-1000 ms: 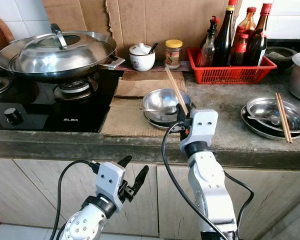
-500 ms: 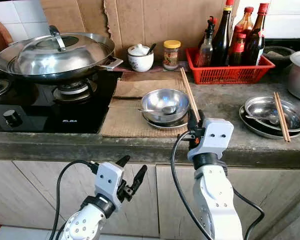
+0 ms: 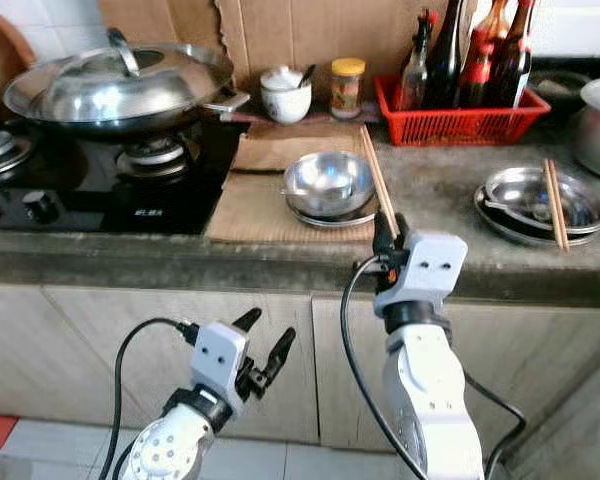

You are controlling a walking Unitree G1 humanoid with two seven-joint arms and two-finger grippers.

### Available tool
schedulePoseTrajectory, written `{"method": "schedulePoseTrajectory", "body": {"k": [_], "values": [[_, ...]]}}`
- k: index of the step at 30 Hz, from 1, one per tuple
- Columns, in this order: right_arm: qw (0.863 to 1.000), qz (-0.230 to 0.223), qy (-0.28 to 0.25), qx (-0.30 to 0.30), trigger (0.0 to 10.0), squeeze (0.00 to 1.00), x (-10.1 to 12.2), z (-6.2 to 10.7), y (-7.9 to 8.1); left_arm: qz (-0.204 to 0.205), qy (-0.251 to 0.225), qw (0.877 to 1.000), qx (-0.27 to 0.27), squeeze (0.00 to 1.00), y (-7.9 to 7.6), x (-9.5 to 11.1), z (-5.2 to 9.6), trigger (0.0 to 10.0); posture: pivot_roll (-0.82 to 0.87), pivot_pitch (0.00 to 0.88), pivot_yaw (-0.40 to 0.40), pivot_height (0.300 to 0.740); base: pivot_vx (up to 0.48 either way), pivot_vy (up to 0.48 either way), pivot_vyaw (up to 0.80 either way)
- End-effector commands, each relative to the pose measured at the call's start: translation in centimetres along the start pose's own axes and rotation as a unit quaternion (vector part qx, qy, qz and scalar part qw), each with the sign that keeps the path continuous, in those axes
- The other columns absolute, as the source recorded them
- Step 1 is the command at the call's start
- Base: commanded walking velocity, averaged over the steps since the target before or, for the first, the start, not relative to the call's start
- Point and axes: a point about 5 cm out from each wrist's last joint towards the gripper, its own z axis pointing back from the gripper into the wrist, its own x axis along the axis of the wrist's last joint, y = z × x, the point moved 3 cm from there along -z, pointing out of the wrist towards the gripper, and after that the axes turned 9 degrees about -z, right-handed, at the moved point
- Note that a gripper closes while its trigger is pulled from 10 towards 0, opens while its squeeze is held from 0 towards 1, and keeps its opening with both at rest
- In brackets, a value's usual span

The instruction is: Kitchen organization

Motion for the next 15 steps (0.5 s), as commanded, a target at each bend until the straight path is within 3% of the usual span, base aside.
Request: {"method": "schedulePoseTrajectory", "body": {"k": [1,15], "values": [[1.0,-0.002,-0.001,0.007,10.0,0.0,0.11,0.1,0.45,-0.007,0.005,1.0,0.001,0.0,0.11,-0.33,0.09,10.0,-0.01,0.0,0.008,0.74,-0.274,0.0,0.0],[1.0,-0.001,0.014,0.006,10.0,0.0,-0.56,0.69,0.4,-0.01,0.006,1.0,-0.001,0.0,0.12,-0.37,0.09,10.0,-0.01,0.0,0.011,0.74,-0.273,0.0,0.0]]}}
